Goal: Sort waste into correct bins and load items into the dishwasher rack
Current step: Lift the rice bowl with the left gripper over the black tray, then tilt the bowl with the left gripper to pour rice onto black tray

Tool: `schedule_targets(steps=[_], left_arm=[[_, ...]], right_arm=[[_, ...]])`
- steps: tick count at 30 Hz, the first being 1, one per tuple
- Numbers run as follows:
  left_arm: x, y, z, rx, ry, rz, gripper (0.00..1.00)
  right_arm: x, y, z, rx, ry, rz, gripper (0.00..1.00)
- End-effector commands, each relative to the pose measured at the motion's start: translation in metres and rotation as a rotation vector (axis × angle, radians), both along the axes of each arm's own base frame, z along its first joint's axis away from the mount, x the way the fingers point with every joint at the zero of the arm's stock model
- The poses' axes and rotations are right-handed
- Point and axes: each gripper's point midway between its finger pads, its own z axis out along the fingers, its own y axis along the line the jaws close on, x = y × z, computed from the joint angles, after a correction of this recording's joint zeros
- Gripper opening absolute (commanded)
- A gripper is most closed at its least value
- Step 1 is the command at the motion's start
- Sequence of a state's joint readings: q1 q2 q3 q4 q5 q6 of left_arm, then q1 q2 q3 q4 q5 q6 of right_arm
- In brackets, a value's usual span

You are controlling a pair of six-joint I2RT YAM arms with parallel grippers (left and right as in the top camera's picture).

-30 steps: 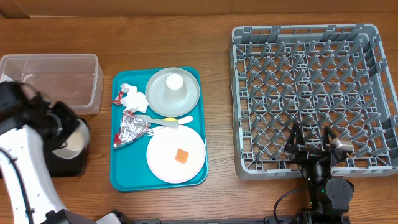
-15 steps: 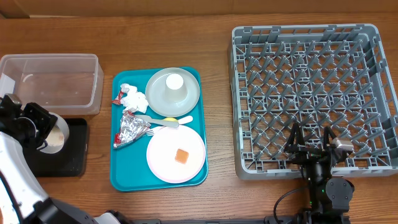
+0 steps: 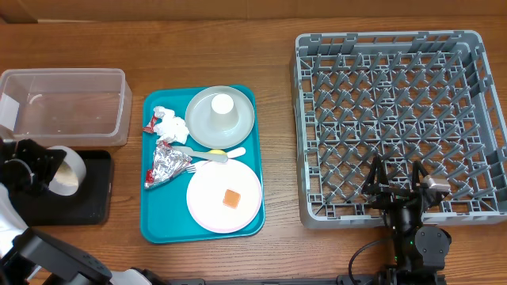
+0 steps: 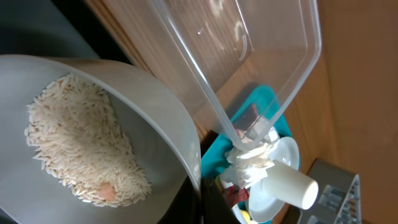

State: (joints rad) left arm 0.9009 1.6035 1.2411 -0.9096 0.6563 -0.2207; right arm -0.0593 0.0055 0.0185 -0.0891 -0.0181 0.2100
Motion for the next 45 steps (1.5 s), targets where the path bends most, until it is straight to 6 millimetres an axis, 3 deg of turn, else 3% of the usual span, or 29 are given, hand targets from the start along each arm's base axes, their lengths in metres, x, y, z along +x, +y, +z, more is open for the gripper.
schedule_targets(steps=[1, 8, 15, 20, 31, 37, 45], left_arm=[[0.0, 0.006, 0.019, 0.008, -0.1, -0.036, 0.04], [-0.007, 0.01, 0.042, -0.072, -0.264, -0.034, 0.04], [-0.013, 0.015, 0.044, -0.062, -0.28, -0.031, 0.04], [-0.008, 0.008, 0.053, -0.092, -0.35, -0.062, 0.04], [-0.022, 0.014, 0.021, -0.143, -0.37, -0.012, 0.04], [-0.025, 0.019, 0.031, -0.162, -0.578, -0.062, 0.04], [-0.023, 0.018, 0.013, -0.237, -0.599, -0.06, 0.04]], right_arm=[[0.0, -0.003, -0.003, 0.007, 0.001, -0.016, 1.0], [0.0, -0.003, -0.003, 0.007, 0.002, -0.016, 1.0], [0.0, -0.003, -0.003, 0.007, 0.001, -0.016, 1.0], [0.0, -0.003, -0.003, 0.007, 0.001, -0.016, 1.0], [0.0, -0.003, -0.003, 0.007, 0.001, -0.016, 1.0], [0.0, -0.003, -0.003, 0.007, 0.002, -0.016, 1.0], [0.0, -0.003, -0.003, 0.007, 0.001, -0.016, 1.0]])
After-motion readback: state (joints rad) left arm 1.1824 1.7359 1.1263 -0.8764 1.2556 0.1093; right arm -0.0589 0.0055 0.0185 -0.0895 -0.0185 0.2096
